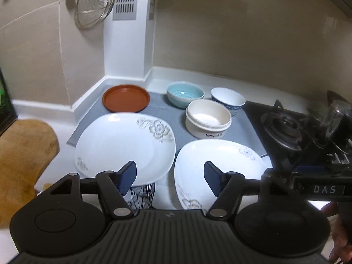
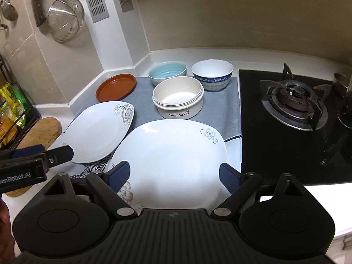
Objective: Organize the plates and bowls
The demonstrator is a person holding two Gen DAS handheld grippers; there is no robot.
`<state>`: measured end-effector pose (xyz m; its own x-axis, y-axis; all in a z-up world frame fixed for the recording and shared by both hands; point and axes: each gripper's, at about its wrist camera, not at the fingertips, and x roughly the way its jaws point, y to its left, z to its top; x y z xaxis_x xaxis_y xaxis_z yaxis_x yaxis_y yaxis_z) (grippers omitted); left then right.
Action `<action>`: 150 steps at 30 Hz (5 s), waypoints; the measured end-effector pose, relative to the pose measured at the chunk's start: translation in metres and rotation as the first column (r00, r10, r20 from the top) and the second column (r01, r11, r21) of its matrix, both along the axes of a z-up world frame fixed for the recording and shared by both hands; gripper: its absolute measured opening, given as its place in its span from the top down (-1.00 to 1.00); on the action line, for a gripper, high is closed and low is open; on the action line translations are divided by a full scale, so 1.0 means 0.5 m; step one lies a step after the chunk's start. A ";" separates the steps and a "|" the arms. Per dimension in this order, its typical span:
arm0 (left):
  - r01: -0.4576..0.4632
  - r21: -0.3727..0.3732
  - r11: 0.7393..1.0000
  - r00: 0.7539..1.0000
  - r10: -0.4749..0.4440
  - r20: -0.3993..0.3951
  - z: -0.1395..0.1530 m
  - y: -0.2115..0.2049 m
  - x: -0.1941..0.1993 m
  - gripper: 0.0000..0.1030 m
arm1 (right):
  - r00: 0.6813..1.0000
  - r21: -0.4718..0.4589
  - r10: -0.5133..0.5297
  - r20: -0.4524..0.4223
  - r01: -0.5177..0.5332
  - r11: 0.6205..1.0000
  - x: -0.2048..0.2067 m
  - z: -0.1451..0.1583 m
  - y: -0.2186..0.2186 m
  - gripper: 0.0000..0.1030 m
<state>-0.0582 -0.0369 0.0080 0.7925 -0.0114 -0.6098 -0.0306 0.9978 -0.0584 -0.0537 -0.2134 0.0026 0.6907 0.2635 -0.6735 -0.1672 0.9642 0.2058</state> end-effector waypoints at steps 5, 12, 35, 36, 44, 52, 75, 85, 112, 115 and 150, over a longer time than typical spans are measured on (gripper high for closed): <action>0.008 -0.024 1.000 1.000 -0.009 -0.028 -0.012 0.026 0.018 -0.27 | 0.999 -0.028 0.032 -0.002 -0.032 0.999 0.010 0.004 0.035 -0.72; 0.058 -0.024 0.998 0.997 -0.059 -0.047 -0.023 0.044 0.041 -0.19 | 1.000 -0.057 0.023 -0.005 -0.023 0.998 0.036 0.010 0.062 -0.72; 0.203 -0.059 0.977 0.978 -0.205 -0.034 -0.041 0.099 0.099 -0.19 | 0.999 -0.118 0.002 0.043 0.003 0.993 0.110 0.011 0.144 -0.67; 0.206 -0.059 0.977 0.977 -0.208 -0.038 -0.043 0.101 0.099 -0.19 | 0.999 -0.117 0.003 0.040 0.002 0.993 0.111 0.009 0.147 -0.67; 0.198 -0.048 0.979 0.978 -0.201 -0.051 -0.049 0.115 0.093 -0.21 | 1.000 -0.120 -0.013 0.020 0.015 0.993 0.111 -0.001 0.163 -0.65; 0.177 -0.027 0.984 0.982 -0.179 -0.056 -0.050 0.104 0.082 -0.31 | 1.000 -0.125 -0.001 0.019 0.003 0.992 0.113 -0.005 0.164 -0.63; 0.046 0.002 0.999 0.996 -0.046 -0.075 -0.018 -0.007 0.017 -0.19 | 0.998 -0.037 0.059 -0.028 -0.060 0.997 0.071 -0.031 0.067 -0.37; 0.013 0.003 1.000 0.996 -0.012 -0.093 -0.013 -0.025 0.001 -0.19 | 0.996 -0.009 0.080 -0.029 -0.081 0.997 0.056 -0.037 0.043 -0.37; -0.036 0.023 0.999 0.995 0.038 -0.097 -0.017 -0.065 0.008 -0.20 | 0.996 0.028 0.078 -0.041 -0.077 0.997 0.028 -0.048 -0.018 -0.37; -0.046 0.010 0.999 0.995 0.047 -0.093 -0.021 -0.041 0.026 -0.20 | 0.996 0.023 0.083 -0.038 -0.082 0.996 0.047 -0.046 -0.007 -0.29; -0.236 -0.227 0.945 0.950 0.174 -0.261 -0.186 0.372 0.218 0.26 | 0.950 -0.038 0.078 -0.302 -0.093 0.995 0.448 -0.178 0.304 0.04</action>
<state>0.0506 0.1491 -0.0848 0.6292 -0.0420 -0.7761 -0.2762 0.9213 -0.2738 0.1705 -0.0614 -0.0865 0.4312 0.2729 -0.8600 -0.1877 0.9594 0.2103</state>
